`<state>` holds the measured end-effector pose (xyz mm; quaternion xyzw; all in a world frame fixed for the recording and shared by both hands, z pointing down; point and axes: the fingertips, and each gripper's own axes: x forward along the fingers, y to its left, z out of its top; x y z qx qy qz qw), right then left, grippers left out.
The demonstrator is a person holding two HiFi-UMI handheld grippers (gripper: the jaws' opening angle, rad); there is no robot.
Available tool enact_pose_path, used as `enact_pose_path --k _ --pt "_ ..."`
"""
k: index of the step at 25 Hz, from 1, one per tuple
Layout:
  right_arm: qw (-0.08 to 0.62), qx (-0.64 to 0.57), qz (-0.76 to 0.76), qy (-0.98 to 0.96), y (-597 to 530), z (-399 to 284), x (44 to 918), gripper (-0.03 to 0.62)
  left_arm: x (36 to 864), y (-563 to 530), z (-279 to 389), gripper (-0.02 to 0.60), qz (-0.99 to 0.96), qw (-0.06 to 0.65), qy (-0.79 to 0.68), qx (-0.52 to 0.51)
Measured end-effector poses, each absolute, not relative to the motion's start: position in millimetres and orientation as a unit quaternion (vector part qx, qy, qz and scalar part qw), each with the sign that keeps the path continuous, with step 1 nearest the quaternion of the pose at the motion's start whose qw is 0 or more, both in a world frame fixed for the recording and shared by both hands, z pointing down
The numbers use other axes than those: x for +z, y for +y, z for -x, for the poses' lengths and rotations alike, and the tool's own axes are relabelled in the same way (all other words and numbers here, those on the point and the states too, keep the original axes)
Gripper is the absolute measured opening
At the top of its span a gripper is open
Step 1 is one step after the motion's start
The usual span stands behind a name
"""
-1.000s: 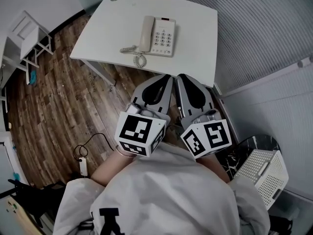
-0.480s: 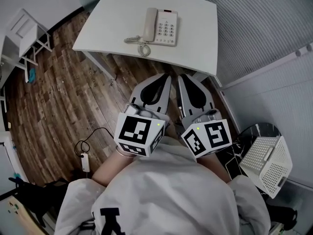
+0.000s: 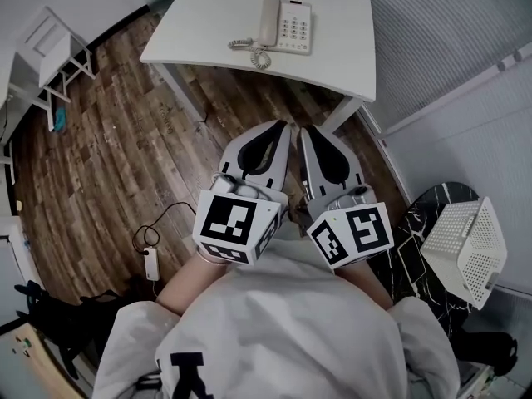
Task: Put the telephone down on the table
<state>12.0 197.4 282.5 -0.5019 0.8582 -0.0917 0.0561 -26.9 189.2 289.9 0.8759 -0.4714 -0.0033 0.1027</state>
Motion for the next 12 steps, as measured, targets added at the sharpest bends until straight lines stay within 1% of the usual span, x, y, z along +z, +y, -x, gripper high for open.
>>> enact_pose_path --k 12 --pt "0.070 -0.091 0.506 0.855 282.2 15.2 282.1 0.031 291.4 271.5 50.1 0.005 -0.882 0.099 -0.461 0.001"
